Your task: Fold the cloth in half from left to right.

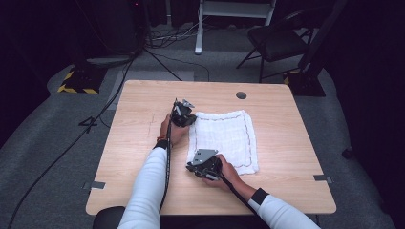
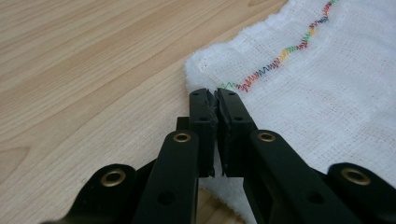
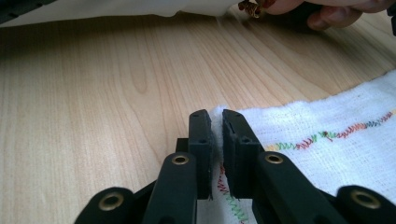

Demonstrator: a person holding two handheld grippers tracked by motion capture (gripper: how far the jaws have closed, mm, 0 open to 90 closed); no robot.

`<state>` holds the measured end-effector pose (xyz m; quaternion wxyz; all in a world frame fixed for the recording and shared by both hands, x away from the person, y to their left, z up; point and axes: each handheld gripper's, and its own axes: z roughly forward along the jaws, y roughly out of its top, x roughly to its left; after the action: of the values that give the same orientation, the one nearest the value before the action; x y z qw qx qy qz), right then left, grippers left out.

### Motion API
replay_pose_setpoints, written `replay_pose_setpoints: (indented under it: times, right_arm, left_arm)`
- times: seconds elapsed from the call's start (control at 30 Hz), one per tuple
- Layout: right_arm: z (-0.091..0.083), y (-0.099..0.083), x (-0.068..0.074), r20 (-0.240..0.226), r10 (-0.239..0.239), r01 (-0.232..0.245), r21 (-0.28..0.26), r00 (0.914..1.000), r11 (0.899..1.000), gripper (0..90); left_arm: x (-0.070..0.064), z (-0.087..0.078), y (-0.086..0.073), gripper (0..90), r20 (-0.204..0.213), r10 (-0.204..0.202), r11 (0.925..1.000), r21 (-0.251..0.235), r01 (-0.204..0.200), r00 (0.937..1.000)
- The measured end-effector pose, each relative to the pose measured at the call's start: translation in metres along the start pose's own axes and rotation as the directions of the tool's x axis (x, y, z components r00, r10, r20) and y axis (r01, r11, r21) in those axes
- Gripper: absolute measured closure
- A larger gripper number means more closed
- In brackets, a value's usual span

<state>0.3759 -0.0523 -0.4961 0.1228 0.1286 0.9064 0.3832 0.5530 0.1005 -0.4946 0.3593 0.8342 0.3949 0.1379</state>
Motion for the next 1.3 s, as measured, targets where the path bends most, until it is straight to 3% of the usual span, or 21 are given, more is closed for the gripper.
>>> replay_pose_setpoints:
  times: [0.53,0.7,1.03,1.3]
  right_arm:
    - [0.003,0.029,0.014,0.007,-0.062,0.062,-0.037,0.9980,0.997,84.1]
    - [0.001,0.041,0.018,0.010,-0.082,0.082,-0.069,0.9966,0.994,84.5]
    - [-0.012,0.046,0.016,0.028,-0.079,0.082,-0.099,0.9965,0.992,84.7]
    - [-0.038,0.035,0.000,0.055,-0.025,0.032,-0.134,0.9982,0.991,84.8]
  left_arm:
    - [0.024,-0.046,-0.016,85.5,-0.048,0.006,0.9994,-0.033,-0.007,0.9988]
    - [0.034,-0.064,-0.021,85.5,-0.076,-0.017,0.9983,-0.056,0.013,0.9969]
    - [0.033,-0.072,-0.017,85.4,-0.087,-0.009,0.9975,-0.070,0.003,0.9962]
    - [0.018,-0.066,0.011,85.5,-0.095,0.010,0.9956,-0.092,-0.019,0.9954]
